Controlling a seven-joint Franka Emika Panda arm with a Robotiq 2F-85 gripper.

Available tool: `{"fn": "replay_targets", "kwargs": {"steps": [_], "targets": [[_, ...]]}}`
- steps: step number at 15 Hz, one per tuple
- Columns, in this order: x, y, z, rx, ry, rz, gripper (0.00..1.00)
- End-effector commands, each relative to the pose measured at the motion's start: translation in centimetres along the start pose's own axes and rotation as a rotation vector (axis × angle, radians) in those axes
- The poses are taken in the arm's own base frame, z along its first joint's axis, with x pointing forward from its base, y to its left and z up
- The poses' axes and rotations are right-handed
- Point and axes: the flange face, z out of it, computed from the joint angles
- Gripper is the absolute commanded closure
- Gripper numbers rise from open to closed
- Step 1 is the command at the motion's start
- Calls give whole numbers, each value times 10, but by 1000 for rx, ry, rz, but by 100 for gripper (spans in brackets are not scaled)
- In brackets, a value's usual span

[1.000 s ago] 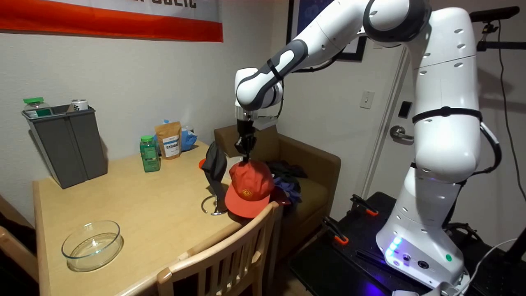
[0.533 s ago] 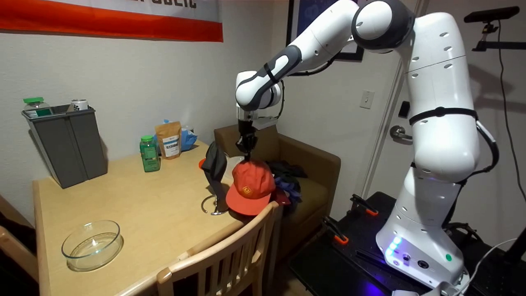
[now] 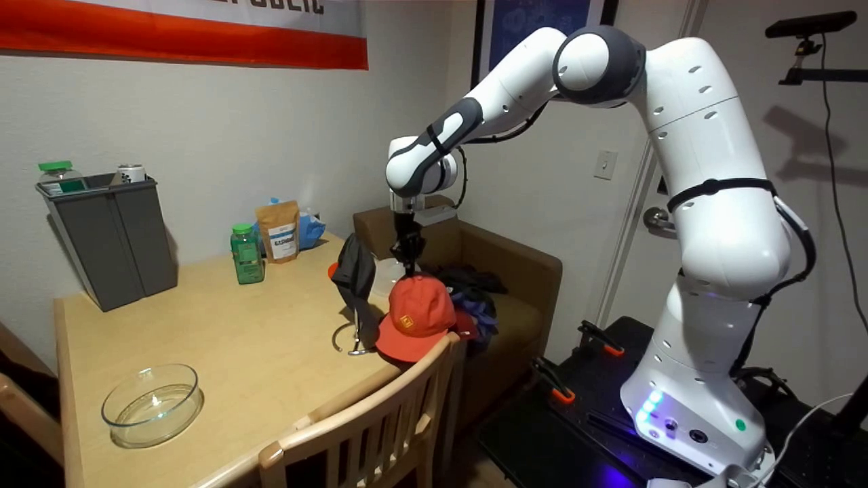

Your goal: Put the orange cap on the table

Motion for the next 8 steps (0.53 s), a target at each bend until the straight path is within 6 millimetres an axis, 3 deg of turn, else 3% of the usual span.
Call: {"fn": "replay_targets", "kwargs": {"steps": [1, 8], "targets": [[12, 4, 13, 4, -13, 9, 99], [22, 8, 51, 28, -60, 17, 99]]}}
